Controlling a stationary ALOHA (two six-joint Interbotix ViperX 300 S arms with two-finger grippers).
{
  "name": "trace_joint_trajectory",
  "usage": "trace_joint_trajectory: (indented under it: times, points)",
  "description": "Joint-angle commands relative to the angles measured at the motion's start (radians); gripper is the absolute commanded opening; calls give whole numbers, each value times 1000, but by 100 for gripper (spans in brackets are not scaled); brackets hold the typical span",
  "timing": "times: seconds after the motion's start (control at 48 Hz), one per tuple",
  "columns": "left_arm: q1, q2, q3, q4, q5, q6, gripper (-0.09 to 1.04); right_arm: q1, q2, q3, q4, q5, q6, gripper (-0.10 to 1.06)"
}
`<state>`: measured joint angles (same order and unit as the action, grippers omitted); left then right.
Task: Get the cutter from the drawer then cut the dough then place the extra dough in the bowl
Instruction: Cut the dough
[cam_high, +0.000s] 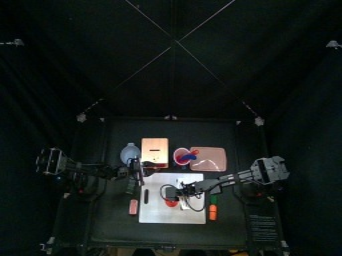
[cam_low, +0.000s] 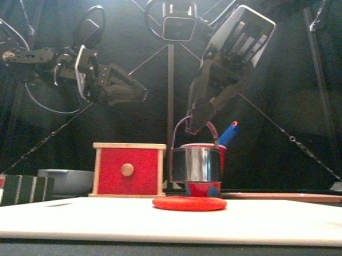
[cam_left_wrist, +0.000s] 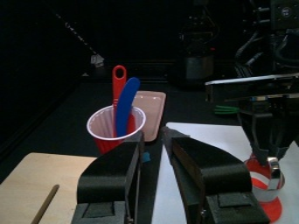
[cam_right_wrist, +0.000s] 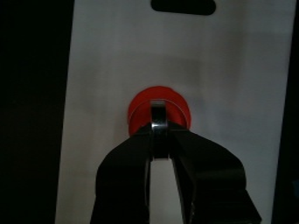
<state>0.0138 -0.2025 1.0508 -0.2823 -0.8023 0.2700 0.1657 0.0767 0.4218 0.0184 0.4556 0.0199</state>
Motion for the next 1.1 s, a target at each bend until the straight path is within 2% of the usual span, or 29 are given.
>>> trace_joint_trajectory:
  times: [0.021,1.104]
  points:
    - [3,-6,-9,2,-3,2,67,0,-9,-28,-8,-8,-2,51]
    - [2,-5,6,0,-3,-2,67,-6,34,-31,-14,-17,-3,51]
